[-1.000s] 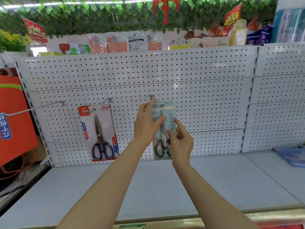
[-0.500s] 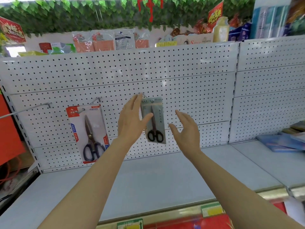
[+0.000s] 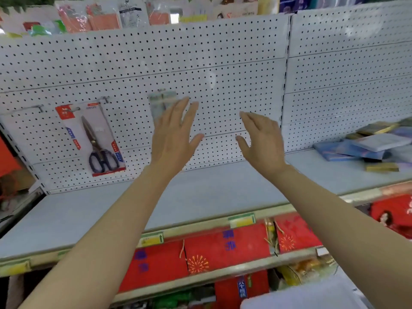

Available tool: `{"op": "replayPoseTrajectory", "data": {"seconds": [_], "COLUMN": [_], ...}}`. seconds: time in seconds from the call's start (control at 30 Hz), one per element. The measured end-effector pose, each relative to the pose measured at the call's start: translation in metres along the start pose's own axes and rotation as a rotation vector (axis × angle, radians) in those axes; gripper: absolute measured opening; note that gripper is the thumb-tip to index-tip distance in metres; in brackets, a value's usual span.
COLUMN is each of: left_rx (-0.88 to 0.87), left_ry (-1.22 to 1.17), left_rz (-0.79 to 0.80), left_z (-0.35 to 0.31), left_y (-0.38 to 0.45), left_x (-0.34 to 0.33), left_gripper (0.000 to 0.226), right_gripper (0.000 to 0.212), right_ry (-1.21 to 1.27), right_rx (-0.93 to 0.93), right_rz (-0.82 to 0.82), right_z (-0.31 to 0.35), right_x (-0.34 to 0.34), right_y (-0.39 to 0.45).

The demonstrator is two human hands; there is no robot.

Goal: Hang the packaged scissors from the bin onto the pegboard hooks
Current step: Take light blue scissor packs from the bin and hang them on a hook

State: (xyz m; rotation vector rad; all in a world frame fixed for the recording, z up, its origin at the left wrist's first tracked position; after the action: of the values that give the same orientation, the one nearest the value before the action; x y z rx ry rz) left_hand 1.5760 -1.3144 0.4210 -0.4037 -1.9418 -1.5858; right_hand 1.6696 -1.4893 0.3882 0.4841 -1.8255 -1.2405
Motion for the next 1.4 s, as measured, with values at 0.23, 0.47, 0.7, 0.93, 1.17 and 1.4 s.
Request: {"op": "replayPoseTrajectory", "data": {"seconds": [0.23, 0.47, 0.7, 0.93, 1.17, 1.4], "left_rx": [-0.022, 0.013, 0.005, 0.14, 0.521, 0.602], "left_ry": [0.035, 0.032, 0.019, 0.2, 0.106, 0.145], "left_rz": [0.187, 0.481, 0.749, 1.429, 1.575, 1.535], "left_z": [-0.092, -0.163, -0.197, -0.183, -0.173, -0.171], "left_y": [-0.087, -0.217, -0.369, -0.562, -0.625, -0.635], "left_x": [-0.046, -0.141, -0.25, -0.333, -0.374, -0.379], "left_gripper": [0.067, 0.069, 0.069, 0.054, 0.076, 0.093], "right_gripper": [0.052, 0.053, 0.051, 0.053, 0.047, 0.048], "right_ry": [-0.015, -0.033, -0.048, -0.036, -0.002, 0.037], "right_rx": [0.075, -0.024, -0.188, -0.264, -0.3, -0.334], "right_rz": [0.144, 0.34, 0.565, 0.766, 0.834, 0.894], "right_z": [-0.038, -0.081, -0.091, -0.067, -0.039, -0.008], "right_x": [0.046, 0.055, 0.046, 0.038, 0.029, 0.024], "right_y": [-0.091, -0.235, -0.394, -0.534, -0.615, -0.651]}}
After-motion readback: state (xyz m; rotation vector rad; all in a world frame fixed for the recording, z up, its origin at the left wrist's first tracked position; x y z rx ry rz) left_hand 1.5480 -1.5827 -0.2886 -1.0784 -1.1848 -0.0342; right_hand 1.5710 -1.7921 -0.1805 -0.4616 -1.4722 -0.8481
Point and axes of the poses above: each hand's wrist, its own y-axis towards the middle knuckle, its own x-axis out of the back of the hand, z = x × y, the point moved 6 cm from there along y, towards the middle knuckle, and after that the axes turned 14 degrees about x, right-handed, at the moved point
